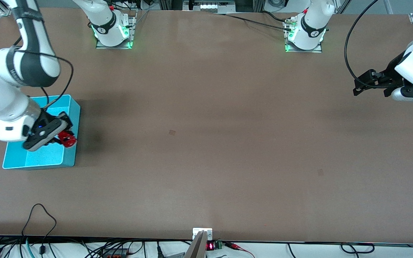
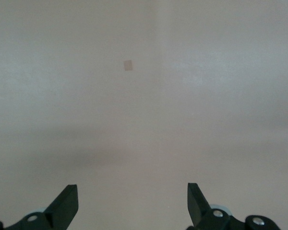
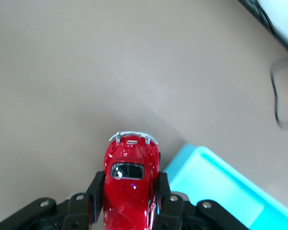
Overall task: Wind red beetle toy and store in blue box
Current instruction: 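Lift the red car with the right gripper over the cyan box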
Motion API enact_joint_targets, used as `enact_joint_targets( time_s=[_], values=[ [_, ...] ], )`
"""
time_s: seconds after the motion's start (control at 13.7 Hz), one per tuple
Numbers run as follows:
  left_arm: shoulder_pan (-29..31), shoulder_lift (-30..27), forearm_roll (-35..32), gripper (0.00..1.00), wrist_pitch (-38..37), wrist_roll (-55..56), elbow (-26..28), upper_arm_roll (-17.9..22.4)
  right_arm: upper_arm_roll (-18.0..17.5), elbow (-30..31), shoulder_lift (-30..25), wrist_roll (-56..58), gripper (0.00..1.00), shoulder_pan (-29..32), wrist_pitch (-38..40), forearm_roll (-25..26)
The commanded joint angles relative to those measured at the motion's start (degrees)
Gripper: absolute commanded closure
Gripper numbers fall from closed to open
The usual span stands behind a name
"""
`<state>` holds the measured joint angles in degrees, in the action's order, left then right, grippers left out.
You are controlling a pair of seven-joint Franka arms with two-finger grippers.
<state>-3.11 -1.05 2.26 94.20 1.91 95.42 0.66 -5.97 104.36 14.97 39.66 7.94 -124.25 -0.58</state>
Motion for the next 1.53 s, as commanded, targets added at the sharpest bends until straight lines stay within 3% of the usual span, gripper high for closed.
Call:
enact_joint_targets(
  time_s=[0.0,0.22,0.36,0.58,0.73,1.46],
  values=[
    [-0.14,-0.44,0.11,0.0,-0.6,-0.68,0.03,0.22,-0.36,-1.8,3.83,-7.21,1.0,5.22,1.29,-1.0],
    [-0.14,-0.44,0.11,0.0,-0.6,-0.68,0.03,0.3,-0.28,-2.32,5.68,-15.01,1.0,7.87,3.64,-0.83],
    [-0.14,-0.44,0.11,0.0,-0.69,-0.68,0.03,0.3,2.52,-6.43,9.18,-20.58,1.0,7.88,9.0,0.14],
    [-0.14,-0.44,0.11,0.0,-0.6,-0.68,0.03,0.3,4.29,-8.91,13.49,-20.59,1.0,7.97,7.97,3.11],
    [-0.14,-0.44,0.11,0.0,-0.69,-0.68,0.03,0.3,4.47,-9.09,15.61,-20.41,1.0,8.05,2.99,6.54],
    [-0.14,-0.44,0.11,0.0,-0.77,-0.77,0.03,0.3,4.38,-7.42,21.58,-20.68,1.0,10.95,0.24,6.38]
  ],
)
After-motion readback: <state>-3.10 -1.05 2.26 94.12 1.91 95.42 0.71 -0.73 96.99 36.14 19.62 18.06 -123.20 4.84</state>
